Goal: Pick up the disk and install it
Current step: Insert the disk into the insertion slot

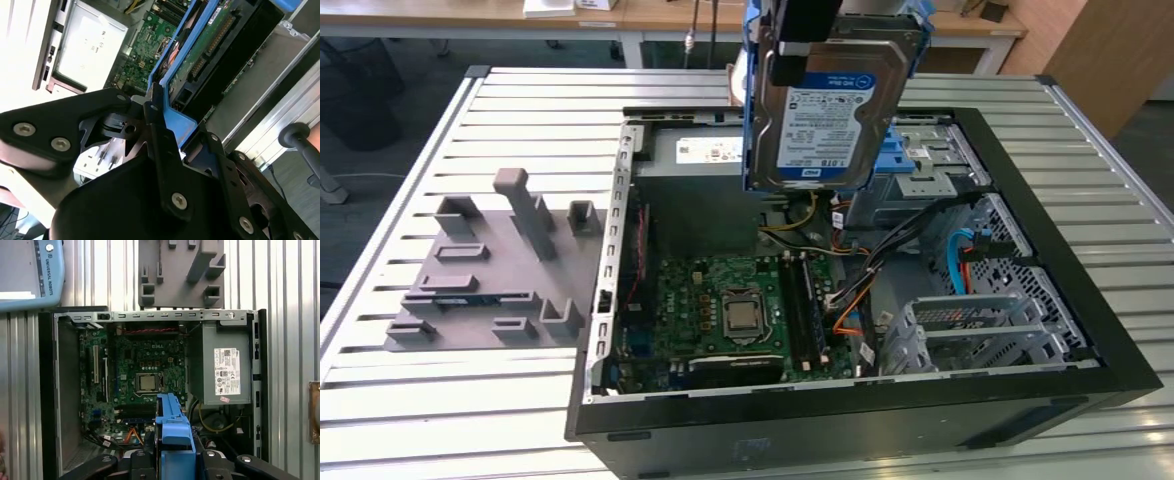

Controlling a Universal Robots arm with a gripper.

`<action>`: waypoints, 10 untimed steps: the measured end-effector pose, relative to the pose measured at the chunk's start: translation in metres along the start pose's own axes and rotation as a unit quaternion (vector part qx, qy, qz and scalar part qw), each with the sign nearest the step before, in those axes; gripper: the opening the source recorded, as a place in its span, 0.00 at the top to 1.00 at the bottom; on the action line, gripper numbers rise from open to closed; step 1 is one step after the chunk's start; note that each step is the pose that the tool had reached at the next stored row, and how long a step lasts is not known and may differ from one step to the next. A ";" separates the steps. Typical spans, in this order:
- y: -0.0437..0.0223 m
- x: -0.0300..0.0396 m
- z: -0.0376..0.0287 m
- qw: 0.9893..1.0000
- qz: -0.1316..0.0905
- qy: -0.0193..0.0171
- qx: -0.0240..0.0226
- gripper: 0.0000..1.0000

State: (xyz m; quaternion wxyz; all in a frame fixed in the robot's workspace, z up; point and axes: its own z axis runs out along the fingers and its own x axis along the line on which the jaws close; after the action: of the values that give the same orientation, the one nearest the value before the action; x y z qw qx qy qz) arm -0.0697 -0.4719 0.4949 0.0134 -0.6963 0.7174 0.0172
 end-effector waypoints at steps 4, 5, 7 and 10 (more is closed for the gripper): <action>-0.0003 0.0098 0.0005 1.000 0.000 0.000 0.000 0.64; -0.0004 0.0114 0.0006 1.000 0.000 0.000 0.000 0.64; -0.0019 0.0133 0.0010 1.000 0.000 0.000 0.000 0.64; -0.0096 0.0145 0.0018 1.000 0.000 0.000 0.000 0.64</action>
State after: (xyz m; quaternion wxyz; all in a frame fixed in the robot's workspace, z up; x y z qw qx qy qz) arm -0.0606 -0.4866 0.4924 0.0134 -0.6963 0.7174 0.0172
